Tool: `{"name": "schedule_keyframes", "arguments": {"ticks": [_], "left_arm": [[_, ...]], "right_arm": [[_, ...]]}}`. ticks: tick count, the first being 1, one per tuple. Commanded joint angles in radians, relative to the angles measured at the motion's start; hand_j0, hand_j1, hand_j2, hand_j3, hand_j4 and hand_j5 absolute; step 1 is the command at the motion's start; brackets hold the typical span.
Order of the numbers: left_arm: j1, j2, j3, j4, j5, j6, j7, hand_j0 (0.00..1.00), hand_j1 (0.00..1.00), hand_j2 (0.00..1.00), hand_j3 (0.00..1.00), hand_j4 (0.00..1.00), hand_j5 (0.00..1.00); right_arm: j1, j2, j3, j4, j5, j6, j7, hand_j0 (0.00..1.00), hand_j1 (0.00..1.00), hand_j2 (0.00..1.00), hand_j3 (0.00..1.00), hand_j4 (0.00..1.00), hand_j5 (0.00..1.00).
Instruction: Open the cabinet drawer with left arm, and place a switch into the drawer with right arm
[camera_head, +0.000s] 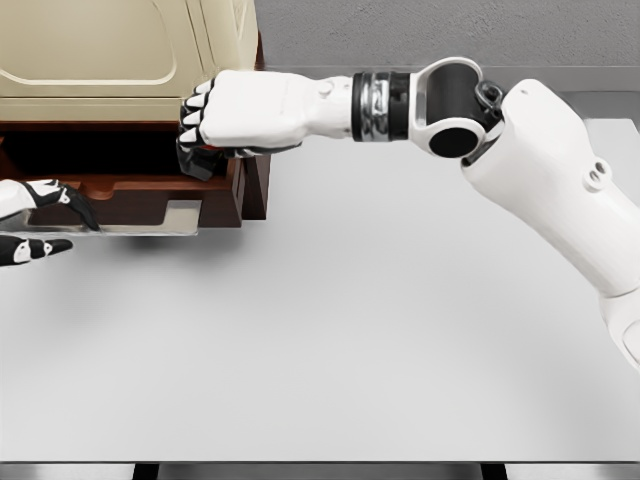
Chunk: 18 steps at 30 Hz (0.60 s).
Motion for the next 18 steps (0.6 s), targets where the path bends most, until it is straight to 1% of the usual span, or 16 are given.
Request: {"name": "schedule_keyframes", "arguments": {"ticks": [1,4,5,6,7,8,9,10,12,13,15,18], "left_arm": [[-0.001,0.005,0.007,0.000,0.020,0.004,0.005,0.56,0.56,0.56,0.56,0.56,0.56],[0.000,0.005,0.008,0.000,0.020,0.004,0.005,0.56,0.56,0.56,0.56,0.56,0.56],[-0.001,0.005,0.008,0.000,0.020,0.004,0.005,0.56,0.56,0.56,0.56,0.56,0.56],[-0.001,0.005,0.008,0.000,0.020,0.004,0.005,0.56,0.56,0.56,0.56,0.56,0.56],[-0.001,0.005,0.008,0.000,0.020,0.004,0.005,0.56,0.56,0.56,0.56,0.56,0.56],[-0.001,0.005,0.008,0.000,0.020,0.004,0.005,0.56,0.56,0.56,0.56,0.56,0.56],[-0.001,0.010,0.008,0.001,0.020,0.004,0.005,0.56,0.56,0.56,0.56,0.56,0.56],[-0.001,0.011,0.008,0.001,0.022,0.004,0.005,0.56,0.56,0.56,0.56,0.56,0.56],[-0.001,0.014,0.010,0.001,0.022,0.004,0.005,0.56,0.56,0.56,0.56,0.56,0.56],[-0.001,0.019,0.016,0.001,0.025,0.004,0.005,0.56,0.56,0.56,0.56,0.56,0.56],[-0.001,0.023,0.016,0.001,0.028,0.004,0.005,0.56,0.56,0.56,0.56,0.56,0.56],[-0.001,0.036,0.018,0.000,0.029,0.004,0.005,0.56,0.56,0.56,0.56,0.56,0.56]], "right_arm": [[0.000,0.030,-0.035,-0.001,0.014,0.003,0.008,0.72,0.72,0.72,0.72,0.72,0.72],[0.003,0.036,-0.046,-0.007,0.017,0.003,0.008,0.78,0.78,0.78,0.78,0.78,0.78],[0.031,0.037,-0.089,-0.018,0.017,0.003,0.011,0.82,0.82,0.82,0.82,0.82,0.82],[0.046,0.037,-0.109,-0.038,0.017,0.003,0.040,0.83,0.83,0.83,0.83,0.83,0.83],[0.060,0.040,-0.132,-0.041,0.017,0.003,0.057,0.85,0.85,0.85,0.85,0.85,0.85],[0.072,0.043,-0.149,-0.048,0.017,0.003,0.059,0.87,0.87,0.87,0.87,0.87,0.87],[0.074,0.042,-0.153,-0.051,0.017,0.003,0.069,0.88,0.88,0.88,0.88,0.88,0.88],[0.075,0.043,-0.178,-0.059,0.017,0.003,0.069,0.88,0.88,0.88,0.88,0.88,0.88],[0.087,0.042,-0.210,-0.102,0.017,0.003,0.082,0.88,0.88,0.88,0.88,0.88,0.88],[0.089,0.040,-0.221,-0.111,0.017,0.003,0.082,0.88,0.88,0.88,0.88,0.88,0.88],[0.100,0.030,-0.250,-0.166,0.017,0.003,0.082,0.87,0.87,0.87,0.87,0.87,0.87],[0.110,0.025,-0.255,-0.169,0.017,0.003,0.083,0.87,0.87,0.87,0.87,0.87,0.87]]}}
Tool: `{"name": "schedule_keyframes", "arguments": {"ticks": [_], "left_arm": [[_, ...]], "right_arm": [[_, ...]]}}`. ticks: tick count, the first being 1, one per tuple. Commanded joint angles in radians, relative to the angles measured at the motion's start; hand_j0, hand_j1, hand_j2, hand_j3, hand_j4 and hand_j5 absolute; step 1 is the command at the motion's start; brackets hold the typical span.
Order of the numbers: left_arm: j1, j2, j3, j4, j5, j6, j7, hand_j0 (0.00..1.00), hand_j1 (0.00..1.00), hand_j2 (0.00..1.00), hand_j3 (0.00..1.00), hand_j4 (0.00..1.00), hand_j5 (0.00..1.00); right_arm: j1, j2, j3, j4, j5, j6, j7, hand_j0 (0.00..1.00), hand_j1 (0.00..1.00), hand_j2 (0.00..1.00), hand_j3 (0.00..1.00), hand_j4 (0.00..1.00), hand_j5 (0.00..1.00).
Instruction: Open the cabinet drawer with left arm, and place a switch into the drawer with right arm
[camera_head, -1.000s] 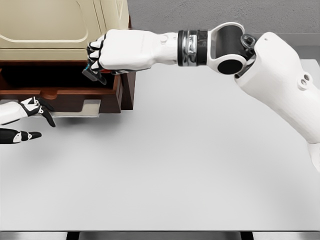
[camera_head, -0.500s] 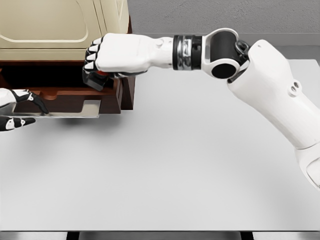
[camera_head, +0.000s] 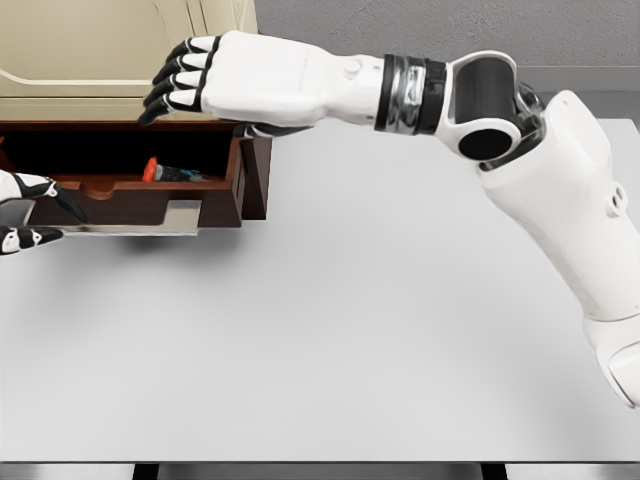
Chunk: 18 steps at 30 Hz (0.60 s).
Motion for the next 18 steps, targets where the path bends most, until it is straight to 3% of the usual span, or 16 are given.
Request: {"name": "schedule_keyframes", "arguments": {"ticks": [1,8,13,18], "left_arm": [[0.000,0.009,0.011,0.000,0.011,0.001,0.000,0.56,0.56,0.56,0.56,0.56,0.56],[0.000,0.025,0.051,-0.017,0.015,0.001,0.000,0.56,0.56,0.56,0.56,0.56,0.56],[0.000,0.020,0.069,-0.033,0.011,0.001,-0.001,0.53,0.53,0.53,0.53,0.53,0.53],[0.000,0.009,0.072,-0.045,0.011,0.001,-0.003,0.50,0.50,0.50,0.50,0.50,0.50]], "right_arm": [[0.000,-0.004,-0.015,-0.017,-0.005,0.003,0.002,0.87,0.87,0.87,0.87,0.87,0.87],[0.037,-0.007,-0.037,-0.019,-0.005,0.003,0.002,0.86,0.86,0.86,0.86,0.86,0.86],[0.060,-0.070,-0.078,-0.028,-0.006,0.003,0.001,0.87,0.87,0.87,0.87,0.87,0.87],[0.061,-0.081,-0.093,-0.028,-0.006,0.003,-0.001,0.87,0.87,0.87,0.87,0.87,0.87]]}}
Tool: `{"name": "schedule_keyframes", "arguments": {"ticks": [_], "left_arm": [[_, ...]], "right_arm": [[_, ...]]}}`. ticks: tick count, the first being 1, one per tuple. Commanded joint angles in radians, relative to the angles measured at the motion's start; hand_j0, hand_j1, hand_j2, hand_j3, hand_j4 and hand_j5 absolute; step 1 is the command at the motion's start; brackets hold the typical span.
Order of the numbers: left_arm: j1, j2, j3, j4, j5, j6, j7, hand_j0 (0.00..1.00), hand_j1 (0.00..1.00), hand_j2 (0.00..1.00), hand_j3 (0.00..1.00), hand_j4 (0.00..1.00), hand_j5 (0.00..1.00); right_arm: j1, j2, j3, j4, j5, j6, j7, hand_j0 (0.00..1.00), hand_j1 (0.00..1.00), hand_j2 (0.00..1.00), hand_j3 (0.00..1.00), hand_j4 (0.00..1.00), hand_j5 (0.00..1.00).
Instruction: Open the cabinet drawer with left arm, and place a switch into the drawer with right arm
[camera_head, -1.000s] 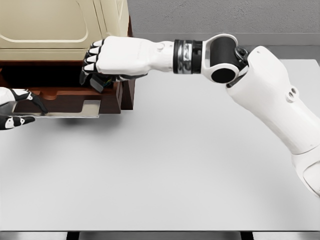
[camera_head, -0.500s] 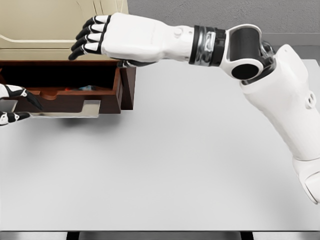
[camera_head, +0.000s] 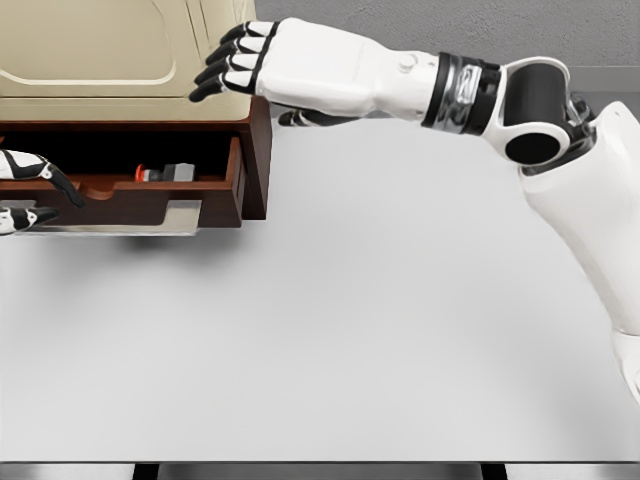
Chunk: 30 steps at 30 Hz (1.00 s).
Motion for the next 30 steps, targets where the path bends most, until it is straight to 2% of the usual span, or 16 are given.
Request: {"name": "schedule_keyframes", "arguments": {"ticks": [1,3,9,15,17,18,20,21,23,30], "left_arm": [[0.000,-0.001,0.006,-0.004,0.007,0.002,0.000,0.50,0.50,0.50,0.50,0.50,0.50],[0.000,-0.003,0.015,-0.004,0.007,0.002,-0.002,0.50,0.50,0.50,0.50,0.50,0.50],[0.000,-0.006,0.015,-0.005,0.007,0.002,-0.003,0.49,0.49,0.49,0.49,0.49,0.49],[0.000,-0.012,0.017,-0.005,0.009,0.002,-0.005,0.49,0.49,0.49,0.49,0.49,0.49],[0.000,-0.012,0.018,-0.005,0.009,0.002,-0.005,0.48,0.48,0.48,0.48,0.48,0.48],[0.000,-0.012,0.018,-0.005,0.009,0.002,-0.005,0.48,0.48,0.48,0.48,0.48,0.48],[0.000,-0.012,0.018,-0.005,0.009,0.002,-0.005,0.48,0.48,0.48,0.48,0.48,0.48],[0.000,-0.012,0.018,-0.005,0.009,0.002,-0.005,0.48,0.48,0.48,0.48,0.48,0.48],[0.000,-0.012,0.021,-0.005,0.009,0.002,-0.005,0.48,0.48,0.48,0.48,0.48,0.48],[-0.015,-0.026,0.024,-0.005,0.009,0.002,-0.003,0.47,0.47,0.47,0.47,0.47,0.47]], "right_arm": [[0.000,-0.009,-0.009,-0.001,-0.006,0.003,-0.001,0.87,0.87,0.87,0.87,0.87,0.87],[0.008,-0.019,-0.012,-0.001,-0.006,0.003,-0.003,0.87,0.87,0.87,0.87,0.87,0.87],[0.026,-0.109,-0.063,-0.001,-0.013,0.003,-0.012,0.89,0.89,0.89,0.89,0.89,0.89],[0.089,-0.177,-0.129,0.001,-0.013,0.003,-0.012,0.91,0.91,0.91,0.91,0.91,0.91],[0.110,-0.212,-0.132,0.001,-0.024,0.003,-0.012,0.92,0.92,0.92,0.92,0.92,0.92],[0.135,-0.253,-0.132,0.001,-0.033,0.003,-0.012,0.93,0.93,0.93,0.93,0.93,0.93],[0.155,-0.281,-0.130,-0.001,-0.049,0.003,-0.012,0.94,0.94,0.94,0.94,0.94,0.94],[0.181,-0.293,-0.130,-0.002,-0.049,0.003,-0.012,0.98,0.98,0.98,0.98,0.98,0.98],[0.186,-0.344,-0.130,-0.005,-0.049,0.003,-0.012,1.00,1.00,1.00,1.00,1.00,1.00],[0.186,-0.364,-0.127,-0.007,-0.049,0.003,-0.012,1.00,1.00,1.00,1.00,1.00,1.00]]}}
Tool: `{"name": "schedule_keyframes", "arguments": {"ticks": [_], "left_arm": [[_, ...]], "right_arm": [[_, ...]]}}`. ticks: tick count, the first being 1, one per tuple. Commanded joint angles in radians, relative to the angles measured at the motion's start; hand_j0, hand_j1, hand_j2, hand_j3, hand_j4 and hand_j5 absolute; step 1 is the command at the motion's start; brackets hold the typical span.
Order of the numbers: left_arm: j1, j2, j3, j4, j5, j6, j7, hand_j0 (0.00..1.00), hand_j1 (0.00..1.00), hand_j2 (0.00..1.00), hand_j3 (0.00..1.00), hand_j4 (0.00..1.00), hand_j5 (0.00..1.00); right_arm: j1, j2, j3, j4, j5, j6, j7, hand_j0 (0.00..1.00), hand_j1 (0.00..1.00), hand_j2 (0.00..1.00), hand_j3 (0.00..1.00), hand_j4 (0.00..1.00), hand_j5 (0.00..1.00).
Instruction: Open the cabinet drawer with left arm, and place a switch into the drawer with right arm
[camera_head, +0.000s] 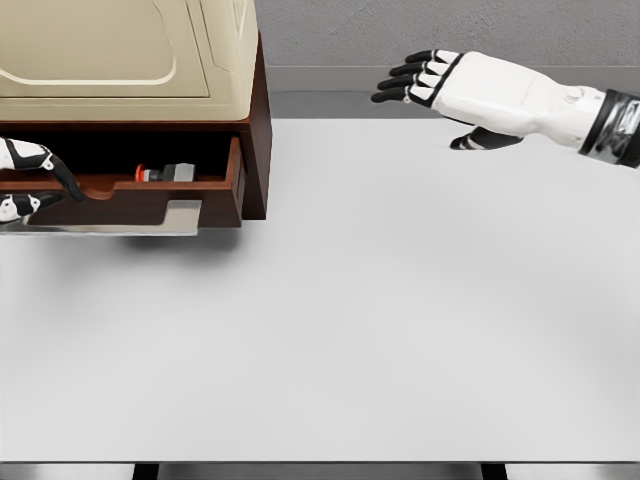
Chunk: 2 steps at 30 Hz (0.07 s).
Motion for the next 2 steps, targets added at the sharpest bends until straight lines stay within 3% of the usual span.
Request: {"name": "schedule_keyframes", "arguments": {"ticks": [1,2], "left_arm": [[0.000,0.002,0.003,0.000,0.007,0.002,0.001,0.47,0.47,0.47,0.47,0.47,0.47],[0.000,0.002,0.003,0.000,0.007,0.002,0.000,0.47,0.47,0.47,0.47,0.47,0.47]], "right_arm": [[0.000,-0.006,0.000,-0.002,-0.006,0.003,-0.001,1.00,1.00,1.00,1.00,1.00,1.00],[0.000,-0.006,0.001,-0.002,-0.005,0.003,-0.001,1.00,1.00,1.00,1.00,1.00,1.00]]}}
